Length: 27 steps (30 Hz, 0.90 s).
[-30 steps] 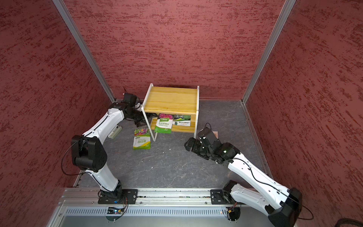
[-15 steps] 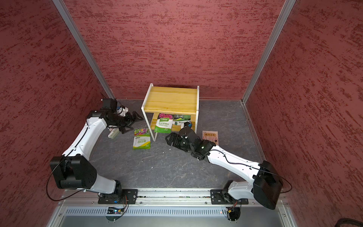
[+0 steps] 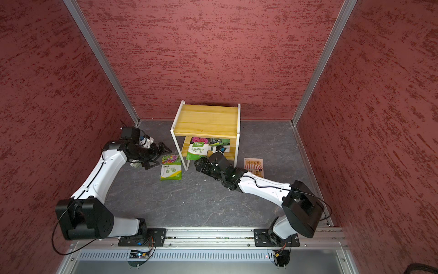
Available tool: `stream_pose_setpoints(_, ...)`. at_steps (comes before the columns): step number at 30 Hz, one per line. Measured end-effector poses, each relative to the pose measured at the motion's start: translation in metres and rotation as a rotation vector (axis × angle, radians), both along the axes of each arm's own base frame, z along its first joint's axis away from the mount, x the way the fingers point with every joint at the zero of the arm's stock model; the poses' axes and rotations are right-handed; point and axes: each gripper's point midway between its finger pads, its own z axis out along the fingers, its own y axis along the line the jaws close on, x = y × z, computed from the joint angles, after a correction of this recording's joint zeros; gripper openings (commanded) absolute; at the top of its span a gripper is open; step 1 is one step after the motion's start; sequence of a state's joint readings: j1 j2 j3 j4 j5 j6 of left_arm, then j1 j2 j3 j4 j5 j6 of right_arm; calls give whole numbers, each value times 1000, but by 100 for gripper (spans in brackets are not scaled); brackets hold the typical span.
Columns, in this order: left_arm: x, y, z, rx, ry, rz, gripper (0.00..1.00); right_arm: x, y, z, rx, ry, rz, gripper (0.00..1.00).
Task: Take the seed bag off the shelf
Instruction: Pick up the seed packet from the shelf.
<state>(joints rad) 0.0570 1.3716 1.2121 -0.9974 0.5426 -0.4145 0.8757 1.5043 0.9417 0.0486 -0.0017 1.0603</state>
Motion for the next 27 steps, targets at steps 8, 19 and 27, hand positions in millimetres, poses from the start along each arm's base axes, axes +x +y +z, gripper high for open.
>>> stream_pose_setpoints(8,-10,-1,-7,-7,7,14,100,9,8,18,58,-42,-15,84)
stream_pose_setpoints(19,-13,-1,-12,-11,15,20,100,13,13,33,131,-61,-30,46)
stream_pose_setpoints(27,-20,-1,-14,-12,16,20,100,17,16,40,175,-75,-39,20)
